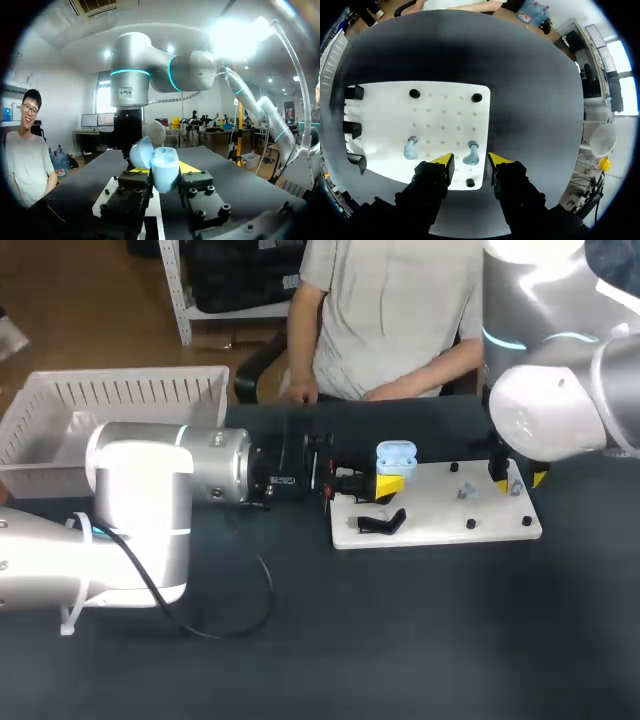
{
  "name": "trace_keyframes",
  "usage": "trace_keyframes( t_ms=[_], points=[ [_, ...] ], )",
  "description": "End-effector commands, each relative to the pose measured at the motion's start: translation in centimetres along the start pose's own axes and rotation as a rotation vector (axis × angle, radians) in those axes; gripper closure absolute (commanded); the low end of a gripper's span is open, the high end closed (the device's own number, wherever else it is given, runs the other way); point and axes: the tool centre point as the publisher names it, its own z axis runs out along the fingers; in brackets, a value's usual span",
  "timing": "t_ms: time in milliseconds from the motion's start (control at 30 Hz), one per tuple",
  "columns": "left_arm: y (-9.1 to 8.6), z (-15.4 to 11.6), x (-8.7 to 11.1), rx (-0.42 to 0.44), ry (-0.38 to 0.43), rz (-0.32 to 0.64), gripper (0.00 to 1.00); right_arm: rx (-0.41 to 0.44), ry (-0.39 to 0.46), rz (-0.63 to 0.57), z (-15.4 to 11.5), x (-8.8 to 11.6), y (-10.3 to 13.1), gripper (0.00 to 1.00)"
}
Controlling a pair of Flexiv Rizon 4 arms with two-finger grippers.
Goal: Pick up each earbud case from the left stands, insert the matching earbuds, close the lid, and place the case in the box.
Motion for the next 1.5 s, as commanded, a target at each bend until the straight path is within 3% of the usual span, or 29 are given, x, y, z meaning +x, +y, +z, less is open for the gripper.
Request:
trace_keyframes(
  t_ms=[33, 500, 1500],
  points=[
    [0.09, 0.07, 0.02, 0.001, 0.001, 0.0, 1.0, 0.002, -0.015, 0.005, 0.2, 0.44, -0.16, 0.59],
    [0.09, 0.07, 0.02, 0.001, 0.001, 0.0, 1.0, 0.0, -0.027, 0.009, 0.49, 0.57, 0.08, 0.68],
    [0.09, 0.07, 0.02, 0.001, 0.001, 0.0, 1.0, 0.038, -0.036, 0.02, 0.78, 0.11, -0.27, 0.74]
  ],
)
